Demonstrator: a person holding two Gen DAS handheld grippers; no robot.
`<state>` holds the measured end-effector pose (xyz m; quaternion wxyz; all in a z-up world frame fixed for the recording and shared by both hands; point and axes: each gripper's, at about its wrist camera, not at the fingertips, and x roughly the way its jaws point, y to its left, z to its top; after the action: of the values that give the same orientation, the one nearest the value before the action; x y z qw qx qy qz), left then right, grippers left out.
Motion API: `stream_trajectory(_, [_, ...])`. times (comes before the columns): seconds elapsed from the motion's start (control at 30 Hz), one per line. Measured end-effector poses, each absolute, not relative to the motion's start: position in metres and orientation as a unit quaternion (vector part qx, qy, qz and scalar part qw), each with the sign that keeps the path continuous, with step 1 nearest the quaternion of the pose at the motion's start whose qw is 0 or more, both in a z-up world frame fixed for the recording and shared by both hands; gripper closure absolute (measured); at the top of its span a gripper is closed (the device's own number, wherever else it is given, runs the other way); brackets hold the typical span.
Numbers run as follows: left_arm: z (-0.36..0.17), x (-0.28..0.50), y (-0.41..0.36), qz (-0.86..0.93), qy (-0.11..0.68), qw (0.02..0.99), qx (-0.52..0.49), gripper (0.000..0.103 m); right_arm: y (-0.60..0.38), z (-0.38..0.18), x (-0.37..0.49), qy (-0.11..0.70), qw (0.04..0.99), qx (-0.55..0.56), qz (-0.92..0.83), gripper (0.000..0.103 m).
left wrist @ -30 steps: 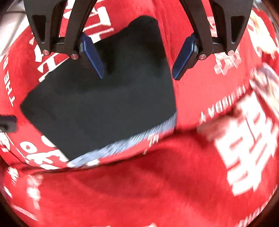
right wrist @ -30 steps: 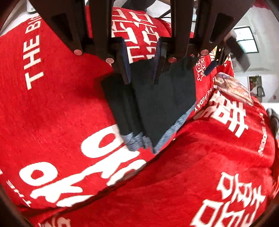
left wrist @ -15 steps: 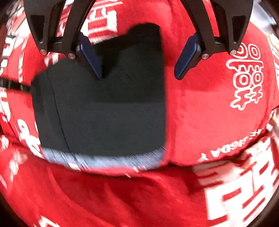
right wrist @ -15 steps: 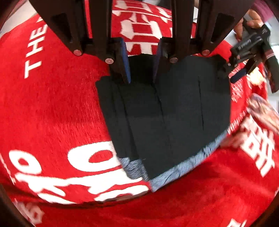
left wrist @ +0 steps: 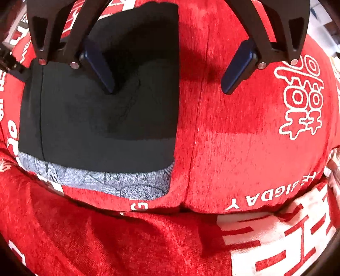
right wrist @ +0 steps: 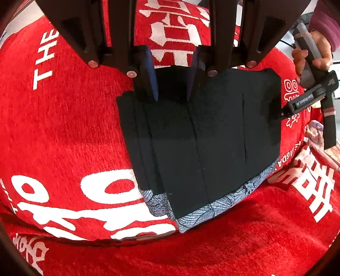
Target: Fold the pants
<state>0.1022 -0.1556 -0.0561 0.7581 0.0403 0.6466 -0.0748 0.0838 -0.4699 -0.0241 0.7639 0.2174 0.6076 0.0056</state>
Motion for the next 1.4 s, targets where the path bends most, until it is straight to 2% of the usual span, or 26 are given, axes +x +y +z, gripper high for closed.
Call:
stream_trajectory(0.07, [-0.050, 0.096, -0.160, -0.077, 0.639, 0.762, 0.069, 0.002, -0.470, -0.024, 0.085, 0.609, 0.762, 0.221, 0.007, 0.067])
stream_trajectory(0.33, [-0.046, 0.092, -0.164, -0.076, 0.640, 0.760, 0.084, 0.003, -0.438, -0.021, 0.096, 0.618, 0.773, 0.143, 0.018, 0.035])
stream_trajectory(0.4, [-0.046, 0.092, -0.164, -0.076, 0.641, 0.759, 0.086, 0.002, -0.428, -0.020, 0.097, 0.621, 0.775, 0.114, 0.019, 0.032])
stream_trajectory(1.17, [-0.050, 0.092, -0.168, -0.069, 0.639, 0.761, 0.094, 0.001, -0.438, -0.021, 0.090, 0.635, 0.760, 0.138, 0.001, 0.030])
stream_trajectory(1.4, [-0.051, 0.093, -0.167, -0.064, 0.643, 0.758, 0.091, 0.001, -0.437, -0.025, 0.093, 0.640, 0.755, 0.143, 0.008, 0.025])
